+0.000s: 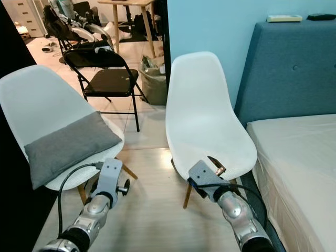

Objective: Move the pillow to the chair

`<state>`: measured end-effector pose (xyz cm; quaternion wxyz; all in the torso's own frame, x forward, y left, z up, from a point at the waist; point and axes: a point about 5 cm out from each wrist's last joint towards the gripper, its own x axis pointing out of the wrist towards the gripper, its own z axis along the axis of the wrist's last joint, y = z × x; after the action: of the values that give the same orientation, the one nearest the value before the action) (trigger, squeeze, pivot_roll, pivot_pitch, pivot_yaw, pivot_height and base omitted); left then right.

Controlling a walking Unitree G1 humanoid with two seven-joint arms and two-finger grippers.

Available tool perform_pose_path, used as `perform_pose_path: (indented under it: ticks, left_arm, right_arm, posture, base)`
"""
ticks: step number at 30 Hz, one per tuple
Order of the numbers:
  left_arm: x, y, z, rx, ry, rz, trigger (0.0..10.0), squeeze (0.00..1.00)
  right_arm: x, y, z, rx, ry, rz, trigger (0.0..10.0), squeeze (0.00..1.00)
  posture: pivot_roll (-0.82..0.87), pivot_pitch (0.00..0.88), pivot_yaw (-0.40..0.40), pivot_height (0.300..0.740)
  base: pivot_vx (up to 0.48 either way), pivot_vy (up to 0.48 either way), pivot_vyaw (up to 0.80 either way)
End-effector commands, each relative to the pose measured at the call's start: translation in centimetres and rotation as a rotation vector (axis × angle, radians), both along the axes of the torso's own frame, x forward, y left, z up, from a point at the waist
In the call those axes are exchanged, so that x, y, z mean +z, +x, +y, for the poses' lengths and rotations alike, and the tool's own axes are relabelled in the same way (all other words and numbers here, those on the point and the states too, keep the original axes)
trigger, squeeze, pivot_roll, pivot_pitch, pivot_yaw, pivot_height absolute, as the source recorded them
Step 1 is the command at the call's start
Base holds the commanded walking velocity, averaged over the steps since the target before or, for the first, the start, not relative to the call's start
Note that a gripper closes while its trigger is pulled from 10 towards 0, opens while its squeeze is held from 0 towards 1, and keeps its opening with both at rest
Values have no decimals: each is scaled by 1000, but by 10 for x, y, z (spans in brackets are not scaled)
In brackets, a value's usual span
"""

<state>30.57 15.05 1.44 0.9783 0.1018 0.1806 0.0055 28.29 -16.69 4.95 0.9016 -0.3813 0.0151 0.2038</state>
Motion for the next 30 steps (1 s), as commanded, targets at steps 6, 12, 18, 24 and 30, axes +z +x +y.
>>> perform_pose_path:
  ticks: [6, 12, 18, 24, 30]
  left_arm:
    - [-5, -3, 1, -5, 12, 28, 10000, 0]
    - [-4, -2, -2, -2, 5, 28, 10000, 0]
    - [-1, 1, 3, 6, 8, 20, 10000, 0]
    - [0, 3, 5, 3, 16, 21, 10000, 0]
    - [-2, 1, 4, -12, 24, 29, 10000, 0]
  right_arm:
    - [-11, -23, 21, 36, 229, 25, 10000, 0]
    - [-16, -14, 26, 28, -12, 39, 10000, 0]
    - [-14, -7, 22, -5, -103, 18, 10000, 0]
    - [-15, -2, 21, -21, -85, 37, 10000, 0]
    - [-15, 3, 29, -6, -89, 54, 10000, 0]
  posture:
    - [-91, 90, 55, 740]
    - [-75, 76, 45, 740]
    - [-78, 61, 52, 740]
    - [-80, 55, 51, 740]
    - [-97, 58, 64, 740]
  base:
    - [0, 0, 0]
    - [0, 0, 0]
    - [0, 0, 0]
    - [0, 0, 0]
    - [0, 0, 0]
